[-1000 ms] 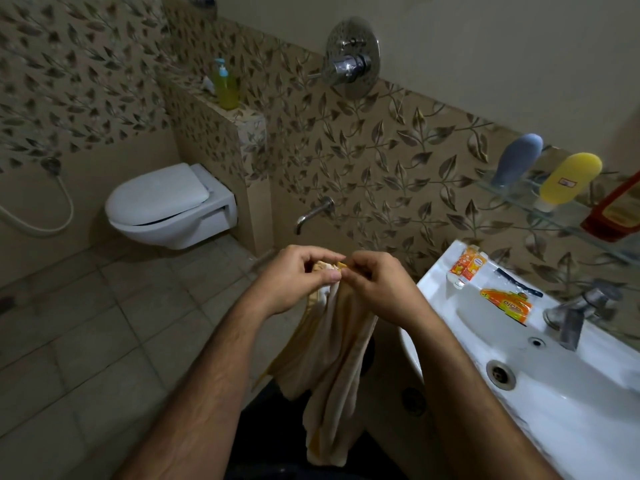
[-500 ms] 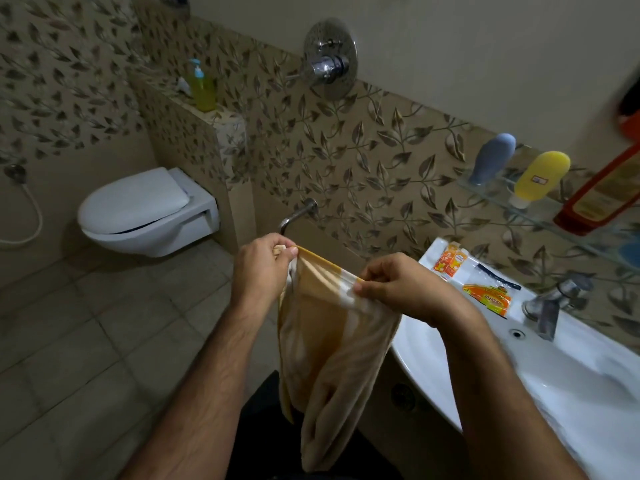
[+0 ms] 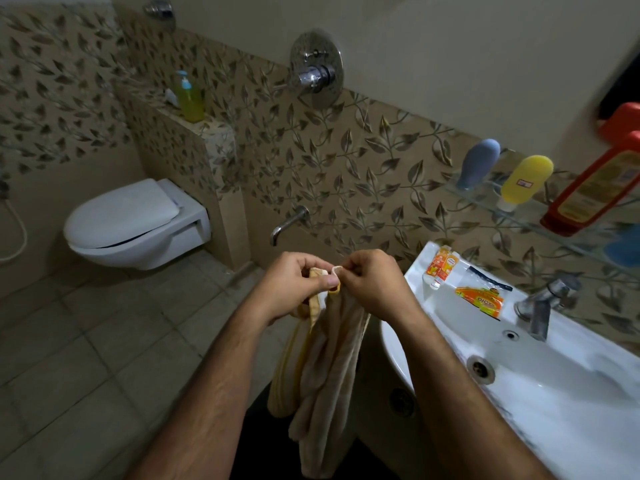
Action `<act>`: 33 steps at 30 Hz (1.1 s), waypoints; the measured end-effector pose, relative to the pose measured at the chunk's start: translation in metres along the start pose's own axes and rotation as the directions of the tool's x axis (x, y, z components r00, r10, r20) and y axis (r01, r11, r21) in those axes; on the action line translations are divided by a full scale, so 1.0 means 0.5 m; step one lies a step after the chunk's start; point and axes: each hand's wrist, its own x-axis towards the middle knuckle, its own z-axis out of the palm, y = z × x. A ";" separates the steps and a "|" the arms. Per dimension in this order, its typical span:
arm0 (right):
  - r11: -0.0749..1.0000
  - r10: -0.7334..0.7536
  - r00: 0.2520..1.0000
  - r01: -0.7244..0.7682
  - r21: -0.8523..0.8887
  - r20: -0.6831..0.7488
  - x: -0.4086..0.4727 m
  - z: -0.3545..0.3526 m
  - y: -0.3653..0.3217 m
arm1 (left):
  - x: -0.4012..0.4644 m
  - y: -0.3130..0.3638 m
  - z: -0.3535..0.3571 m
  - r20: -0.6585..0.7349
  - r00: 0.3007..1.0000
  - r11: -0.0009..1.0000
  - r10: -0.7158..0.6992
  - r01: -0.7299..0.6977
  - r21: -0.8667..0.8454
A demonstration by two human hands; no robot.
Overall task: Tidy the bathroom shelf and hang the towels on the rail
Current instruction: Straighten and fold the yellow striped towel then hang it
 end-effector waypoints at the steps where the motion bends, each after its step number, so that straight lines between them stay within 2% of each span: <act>1: 1.000 -0.007 1.000 0.007 -0.009 -0.007 0.001 -0.001 0.001 | 0.001 0.001 0.002 -0.024 1.000 0.999 0.000 0.001 0.037; 4: 0.999 -0.025 0.998 0.023 0.034 0.066 0.001 0.000 0.006 | 0.004 0.009 0.004 -0.137 0.990 0.975 0.032 -0.001 0.220; 7: 0.980 0.012 0.966 -0.063 0.190 0.258 -0.003 -0.012 0.013 | 0.009 0.010 0.001 -0.224 0.972 0.931 0.075 0.013 0.365; 12: 0.937 0.019 0.895 -0.172 0.305 0.445 -0.030 -0.048 0.041 | 0.010 0.003 -0.037 -0.376 0.925 0.927 0.054 0.093 0.362; 13: 0.928 0.011 0.899 -0.173 0.331 0.439 -0.034 -0.051 0.041 | 0.009 0.000 -0.043 -0.390 0.920 0.932 0.044 0.102 0.347; 15: 0.943 -0.006 0.946 -0.102 0.316 0.323 -0.030 -0.047 0.040 | 0.004 -0.006 -0.046 -0.395 0.918 0.939 0.025 0.114 0.325; 17: 0.987 -0.044 0.991 0.024 0.160 0.127 -0.013 -0.031 0.037 | -0.003 -0.012 -0.042 -0.344 0.939 0.955 0.015 0.088 0.284; 19: 0.995 -0.098 0.995 0.099 -0.020 0.007 0.000 -0.007 0.028 | -0.011 -0.017 -0.039 -0.245 0.969 0.981 0.021 0.027 0.192; 21: 0.987 -0.158 0.987 0.158 -0.038 0.018 0.003 0.018 0.018 | -0.016 -0.020 -0.035 -0.122 0.991 0.994 0.061 -0.050 0.096; 23: 0.978 -0.209 0.976 0.208 0.025 0.058 -0.001 0.031 0.009 | -0.018 -0.020 -0.030 -0.029 0.996 0.994 0.087 -0.085 0.066; 26: 0.970 -0.237 0.968 0.230 0.077 0.087 -0.002 0.029 0.000 | -0.022 -0.016 -0.031 0.010 0.997 0.996 0.082 -0.083 0.041; 28: 0.975 -0.220 0.972 0.215 0.054 0.086 -0.003 0.026 0.000 | -0.021 -0.016 -0.030 -0.038 0.996 0.996 0.076 -0.075 0.039; 31: 0.992 -0.123 0.984 0.118 0.045 0.126 -0.007 0.022 -0.001 | -0.010 -0.021 -0.032 -0.194 0.976 0.979 0.102 -0.065 0.192; 33: 0.998 -0.052 0.984 0.044 0.050 0.172 -0.014 0.011 0.003 | -0.004 -0.024 -0.041 -0.295 0.952 0.976 0.079 -0.013 0.217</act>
